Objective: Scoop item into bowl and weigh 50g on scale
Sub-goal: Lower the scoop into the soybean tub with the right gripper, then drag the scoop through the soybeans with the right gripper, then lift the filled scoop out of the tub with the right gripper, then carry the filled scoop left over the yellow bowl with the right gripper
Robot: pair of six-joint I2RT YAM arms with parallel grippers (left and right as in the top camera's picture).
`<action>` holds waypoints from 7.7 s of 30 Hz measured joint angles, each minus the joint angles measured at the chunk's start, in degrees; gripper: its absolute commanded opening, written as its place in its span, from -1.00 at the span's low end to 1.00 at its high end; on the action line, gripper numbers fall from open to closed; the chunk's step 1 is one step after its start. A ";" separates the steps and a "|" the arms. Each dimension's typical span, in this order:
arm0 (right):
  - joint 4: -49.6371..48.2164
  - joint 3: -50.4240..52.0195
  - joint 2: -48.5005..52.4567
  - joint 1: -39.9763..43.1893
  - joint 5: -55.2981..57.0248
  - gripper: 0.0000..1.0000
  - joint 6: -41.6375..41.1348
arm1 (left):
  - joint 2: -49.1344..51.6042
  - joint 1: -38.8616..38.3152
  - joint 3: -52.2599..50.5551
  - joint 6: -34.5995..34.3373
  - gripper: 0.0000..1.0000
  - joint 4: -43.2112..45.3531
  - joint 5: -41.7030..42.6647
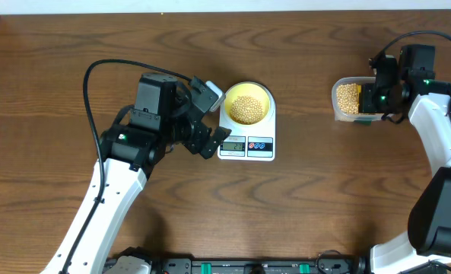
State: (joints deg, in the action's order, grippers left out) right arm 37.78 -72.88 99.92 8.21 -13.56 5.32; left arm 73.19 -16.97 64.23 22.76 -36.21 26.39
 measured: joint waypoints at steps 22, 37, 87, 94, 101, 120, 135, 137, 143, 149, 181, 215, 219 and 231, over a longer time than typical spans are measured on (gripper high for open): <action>0.02 0.26 0.02 7.54 -6.01 -0.98 0.17 | 0.00 0.00 0.00 0.00 0.95 0.00 0.00; 0.24 0.33 0.02 9.01 -9.73 -0.98 3.98 | 0.00 0.00 0.00 0.00 0.95 0.00 0.00; 3.19 1.29 8.15 13.97 -29.40 -0.98 9.97 | 0.00 0.00 0.00 0.00 0.95 -0.02 0.00; 3.30 1.29 8.15 14.27 -29.83 -0.98 9.90 | 0.00 0.00 0.00 0.00 0.96 -0.02 0.00; 3.04 1.42 8.17 18.10 -35.06 -0.98 9.90 | 0.00 0.00 0.00 0.00 0.95 0.00 0.00; 2.29 1.44 8.17 22.10 -43.67 -0.98 9.88 | 0.00 0.00 0.00 0.00 0.95 -0.02 0.00; 2.08 1.44 8.20 24.46 -48.94 -0.98 9.38 | 0.00 0.00 0.00 0.00 0.95 -0.02 0.00; 2.08 1.44 8.20 24.46 -49.77 -0.98 9.07 | 0.00 0.00 0.00 0.00 0.95 -0.02 0.00; 2.08 1.44 8.20 24.46 -51.63 -0.98 8.17 | 0.00 0.00 0.00 0.00 0.96 -0.02 0.00; 2.08 1.44 8.20 24.46 -54.64 -0.98 6.95 | 0.00 0.00 0.00 0.00 0.96 -0.02 0.00; -18.53 1.79 8.26 12.48 -63.14 -0.98 -15.26 | 0.00 0.00 0.00 0.00 0.95 -0.02 0.00; -25.22 1.79 8.26 -10.05 -59.95 -0.98 -21.33 | 0.00 0.00 0.00 0.00 0.95 -0.85 0.00; -25.24 1.79 8.28 -12.33 -57.81 -0.98 -21.38 | 0.00 0.00 0.00 0.00 0.95 -0.85 0.00; -26.14 1.79 8.31 -16.96 -52.41 -0.98 -20.81 | 0.00 0.00 0.00 0.00 0.96 -0.87 0.00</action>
State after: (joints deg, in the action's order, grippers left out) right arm 11.64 -71.09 108.22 -8.75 -65.98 -15.49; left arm 73.19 -16.97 64.23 22.76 -37.08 26.39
